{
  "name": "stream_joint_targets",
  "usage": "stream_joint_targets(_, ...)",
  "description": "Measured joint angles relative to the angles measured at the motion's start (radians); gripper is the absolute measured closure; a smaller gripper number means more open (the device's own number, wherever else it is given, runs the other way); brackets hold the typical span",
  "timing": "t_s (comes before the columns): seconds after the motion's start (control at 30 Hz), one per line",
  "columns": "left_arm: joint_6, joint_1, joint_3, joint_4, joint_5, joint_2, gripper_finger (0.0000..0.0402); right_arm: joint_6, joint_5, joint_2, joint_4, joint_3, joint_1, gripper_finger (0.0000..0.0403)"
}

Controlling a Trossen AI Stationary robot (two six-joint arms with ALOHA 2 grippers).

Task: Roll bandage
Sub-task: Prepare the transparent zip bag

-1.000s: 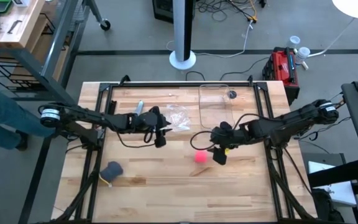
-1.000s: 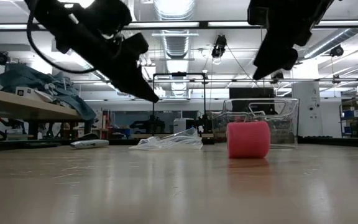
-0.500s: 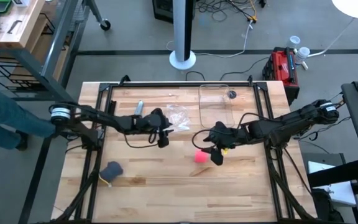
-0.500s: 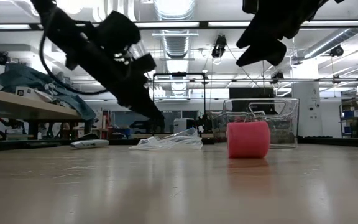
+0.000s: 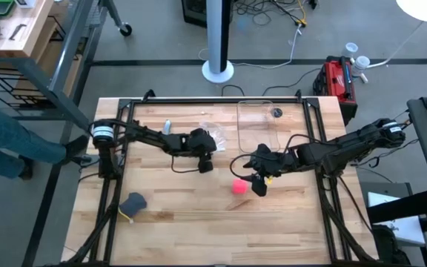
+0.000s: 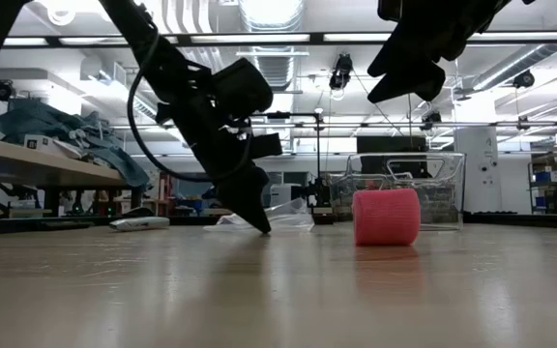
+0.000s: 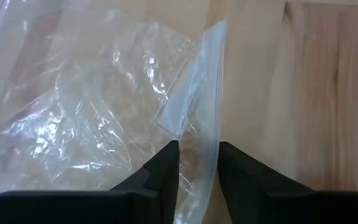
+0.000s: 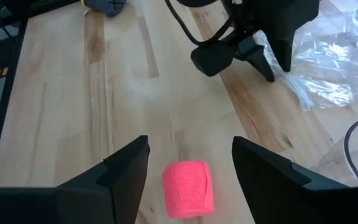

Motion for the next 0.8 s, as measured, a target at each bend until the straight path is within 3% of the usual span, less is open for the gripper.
stream_joint_targets(0.2,0.003,0.003,0.0,-0.006,0.039,-0.002,0.0392,0.0,0.0,0.0,0.005,0.0,0.0,0.0169)
stream_joint_targets(0.4,0.027,0.002,-0.002,0.003,0.054,-0.031,0.04,-0.022,0.021,0.0,0.007,-0.011,0.0,0.017)
stream_joint_targets(0.57,0.057,-0.024,-0.021,0.08,0.055,-0.159,0.0401,-0.031,0.114,-0.031,0.012,-0.049,0.0,0.0181)
stream_joint_targets(0.7,0.071,-0.045,-0.096,0.222,0.057,-0.285,0.0401,-0.03,0.192,-0.044,0.047,-0.086,0.0,0.0187)
stream_joint_targets(0.8,0.061,-0.05,-0.17,0.37,0.057,-0.386,0.0401,-0.044,0.22,-0.042,0.171,-0.12,0.0,0.0186)
